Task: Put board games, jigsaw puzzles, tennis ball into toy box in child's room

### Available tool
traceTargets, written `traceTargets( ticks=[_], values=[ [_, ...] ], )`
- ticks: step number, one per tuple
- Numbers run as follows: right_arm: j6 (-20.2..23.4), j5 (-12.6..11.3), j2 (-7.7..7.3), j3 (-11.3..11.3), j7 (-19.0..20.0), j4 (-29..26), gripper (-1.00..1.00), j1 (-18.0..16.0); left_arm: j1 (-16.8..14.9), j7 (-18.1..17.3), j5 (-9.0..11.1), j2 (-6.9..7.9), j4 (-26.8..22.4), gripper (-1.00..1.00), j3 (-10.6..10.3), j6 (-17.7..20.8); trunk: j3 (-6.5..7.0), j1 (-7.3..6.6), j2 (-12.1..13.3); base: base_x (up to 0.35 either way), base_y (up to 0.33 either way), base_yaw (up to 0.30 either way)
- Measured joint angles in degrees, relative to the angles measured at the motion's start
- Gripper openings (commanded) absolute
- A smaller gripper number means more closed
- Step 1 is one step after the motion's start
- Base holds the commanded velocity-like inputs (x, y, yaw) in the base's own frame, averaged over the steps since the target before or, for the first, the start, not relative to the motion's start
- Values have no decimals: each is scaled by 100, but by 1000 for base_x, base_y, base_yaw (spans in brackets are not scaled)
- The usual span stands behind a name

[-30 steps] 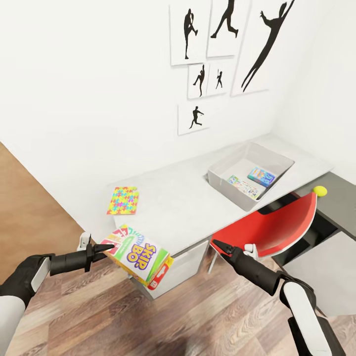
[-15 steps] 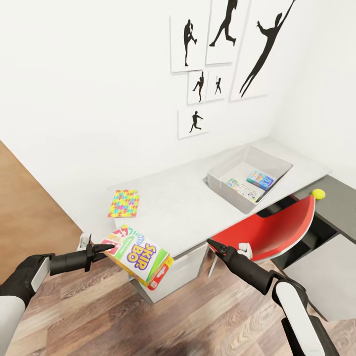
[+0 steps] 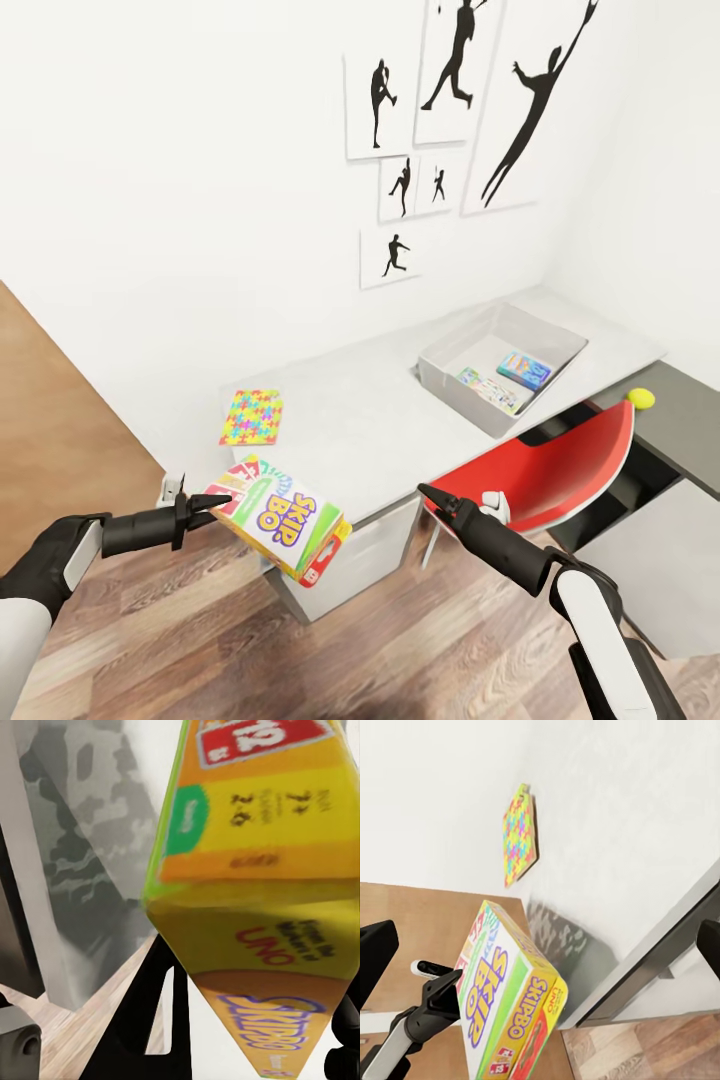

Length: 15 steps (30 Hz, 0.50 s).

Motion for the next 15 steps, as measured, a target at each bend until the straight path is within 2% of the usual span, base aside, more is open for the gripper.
traceTargets(
  ticks=[15],
  values=[
    [-8, 1, 0, 8, -6, 4, 100, 0, 1, 0, -1, -6, 0, -100, 1, -9, 141, 0, 0, 0, 0, 0]
  ],
)
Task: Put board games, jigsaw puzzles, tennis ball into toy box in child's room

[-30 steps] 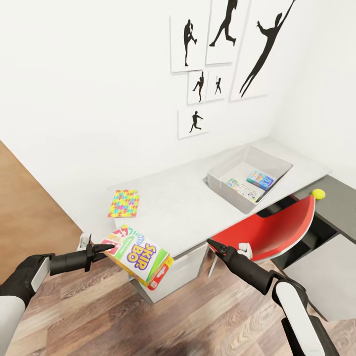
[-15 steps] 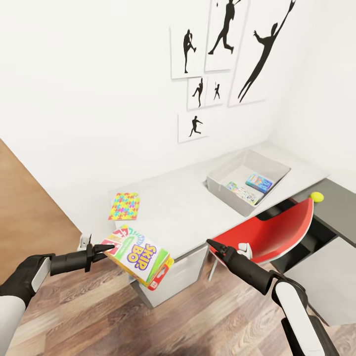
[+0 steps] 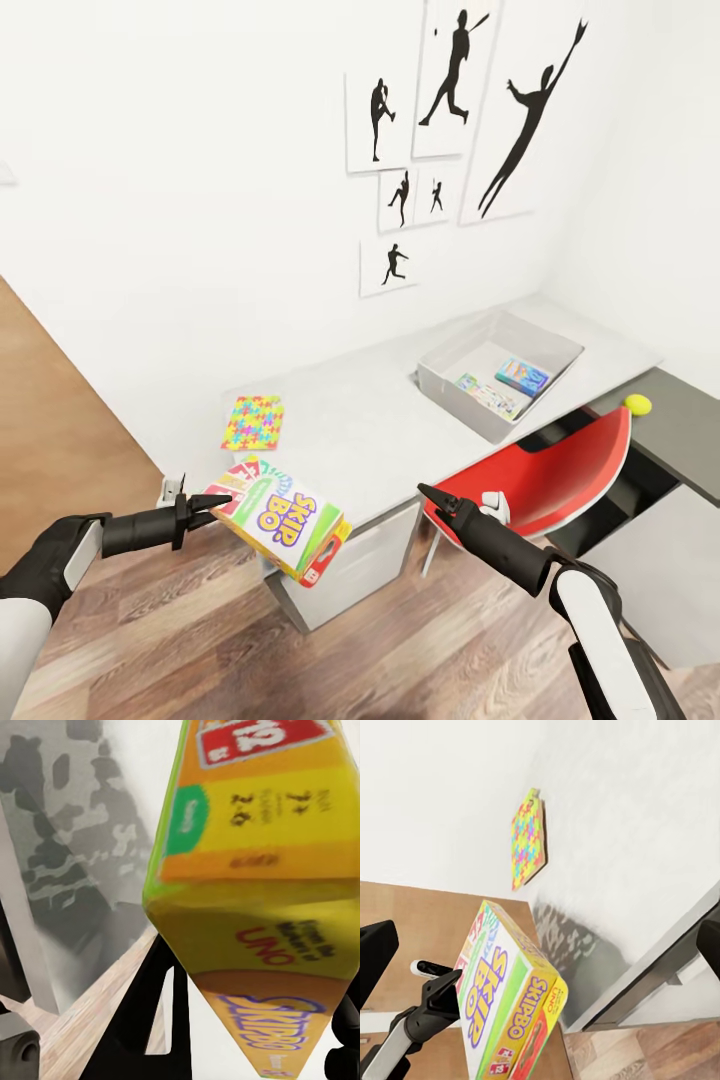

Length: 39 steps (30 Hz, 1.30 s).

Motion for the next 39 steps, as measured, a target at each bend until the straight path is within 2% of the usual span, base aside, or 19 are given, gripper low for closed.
traceTargets(
  ticks=[24, 30, 39],
  values=[
    [-10, 0, 1, 6, -34, 4, 100, 0, -1, 8, -8, -9, 0, -100, -5, -11, 226, 0, 0, 0, 0, 0],
    [-17, 9, 8, 106, -45, 9, 100, 0, 0, 8, -8, -5, 0, -100, -3, -12, 283, 0, 0, 0, 0, 0],
    [-18, 13, 3, 131, -47, 11, 100, 0, -1, 8, -9, -4, 0, -100, -5, -14, 368, 0, 1, 0, 0, 0]
  ],
)
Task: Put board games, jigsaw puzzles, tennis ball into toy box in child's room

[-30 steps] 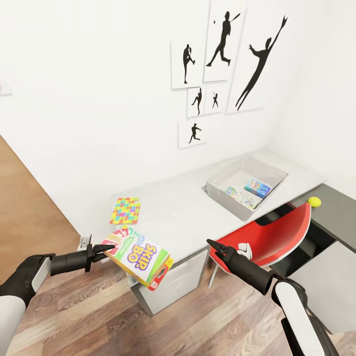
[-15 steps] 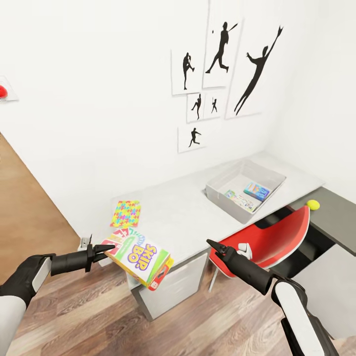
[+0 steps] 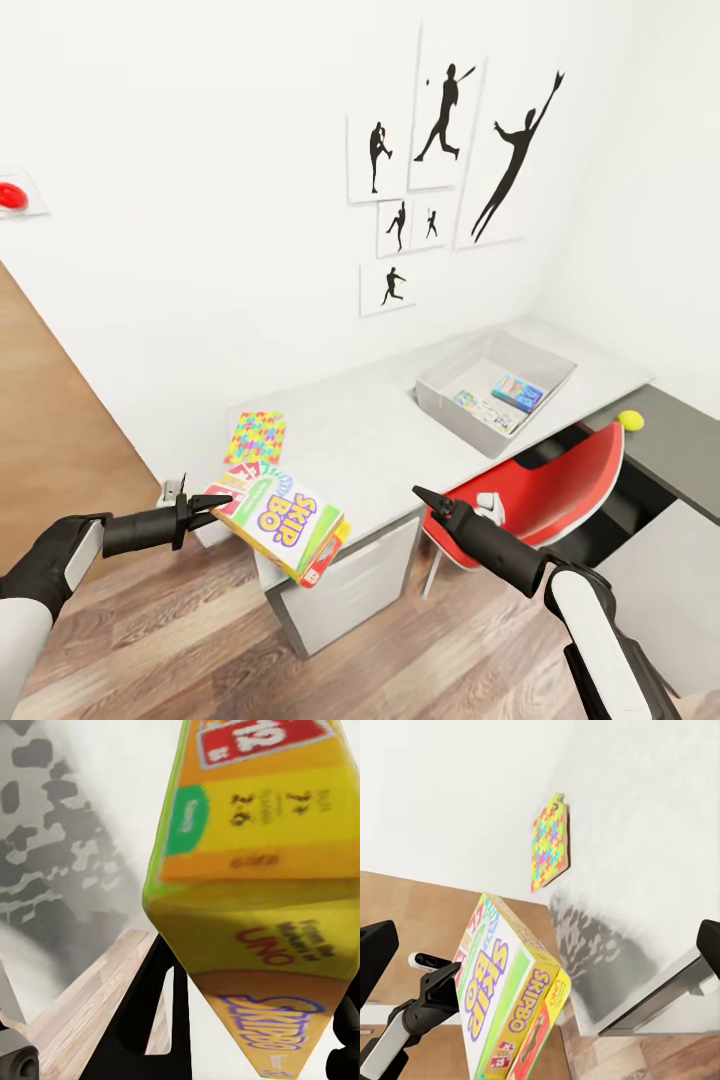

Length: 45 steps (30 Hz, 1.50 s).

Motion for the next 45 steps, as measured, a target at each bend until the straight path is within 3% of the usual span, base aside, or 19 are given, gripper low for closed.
traceTargets(
  ticks=[45],
  values=[
    [-9, 1, 6, 14, -9, 8, 100, 0, 1, 1, -1, -6, 0, -100, -2, -4, 425, 0, 1, 0, 0, 0]
  ],
)
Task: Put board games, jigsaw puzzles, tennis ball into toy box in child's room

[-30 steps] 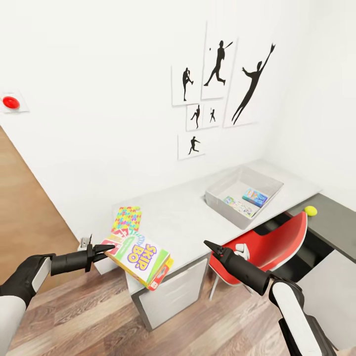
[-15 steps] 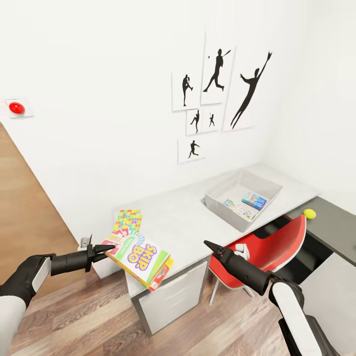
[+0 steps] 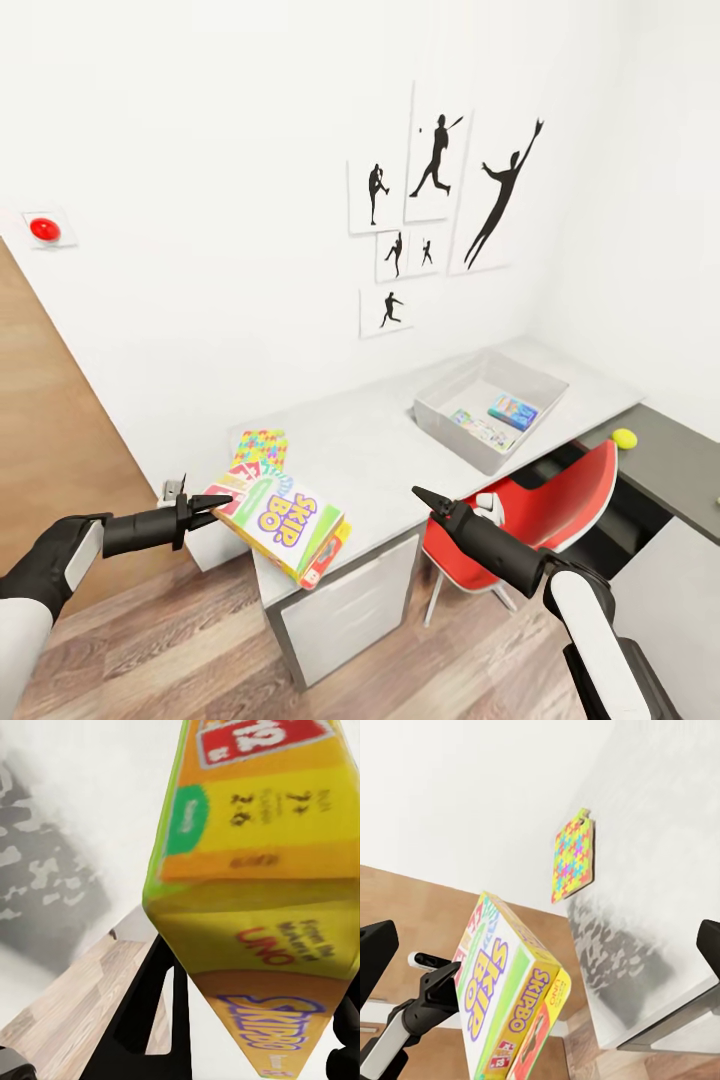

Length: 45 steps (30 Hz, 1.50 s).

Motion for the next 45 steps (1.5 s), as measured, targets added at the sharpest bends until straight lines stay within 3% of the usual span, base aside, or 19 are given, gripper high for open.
traceTargets(
  ticks=[45],
  values=[
    [-174, -6, 1, 48, 6, 9, 100, 0, 3, 7, 0, -5, 0, -100, -3, 4, 424, 0, 1, 0, 0, 10]
  ],
)
